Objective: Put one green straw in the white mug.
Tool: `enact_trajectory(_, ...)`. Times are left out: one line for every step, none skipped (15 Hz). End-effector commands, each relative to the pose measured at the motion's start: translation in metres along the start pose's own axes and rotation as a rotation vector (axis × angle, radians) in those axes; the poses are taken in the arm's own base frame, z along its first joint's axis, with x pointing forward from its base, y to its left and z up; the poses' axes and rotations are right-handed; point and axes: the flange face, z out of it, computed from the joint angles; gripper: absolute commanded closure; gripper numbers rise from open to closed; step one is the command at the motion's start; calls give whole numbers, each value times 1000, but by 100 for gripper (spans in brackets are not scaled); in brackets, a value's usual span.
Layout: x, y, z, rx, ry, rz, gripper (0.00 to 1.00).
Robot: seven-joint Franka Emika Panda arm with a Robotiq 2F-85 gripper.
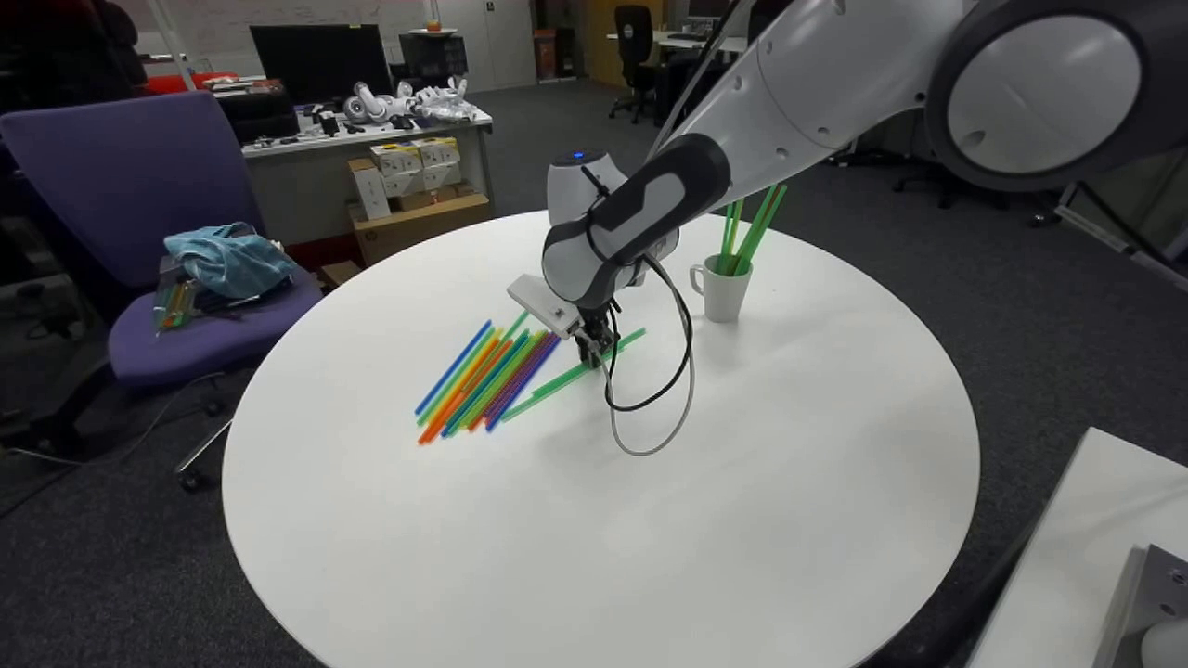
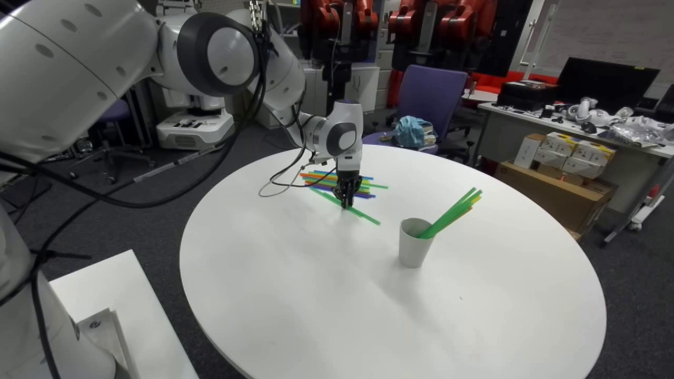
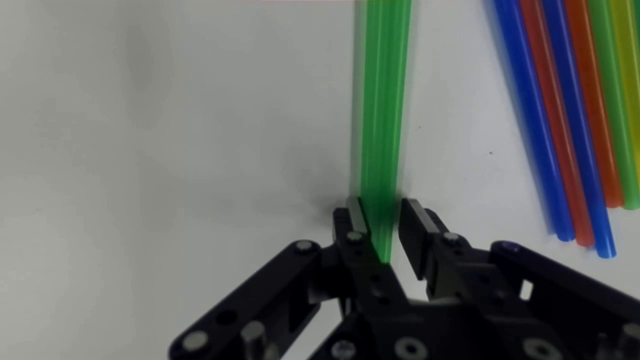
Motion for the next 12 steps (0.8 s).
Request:
enact_trajectory(1,-4,-11,4,-6,15,74)
enact_trajectory(2,-4,-12,5,-6,16,77)
enact_trajectory(2,-4,-12,5,-7,15,81)
enact_trajectory(2,-4,-12,5,-9,17,78)
enact_trajectory(2,-4,-13,6,-8,16,72)
enact_trajectory(2,-4,-14,8,-8,16,67)
enact_trajectory(2,-4,-15,9,-9,16,56)
enact_trajectory(2,-4,-15,11,-9,16,50)
enact_trajectory(3,-4,-16,12,-10,16,53)
enact_trajectory(3,-5,-17,13,-10,16,51)
enact_trajectory(3,-5,-18,15,-10,16,55)
enact_trajectory(3,-5,-18,17,-11,17,65)
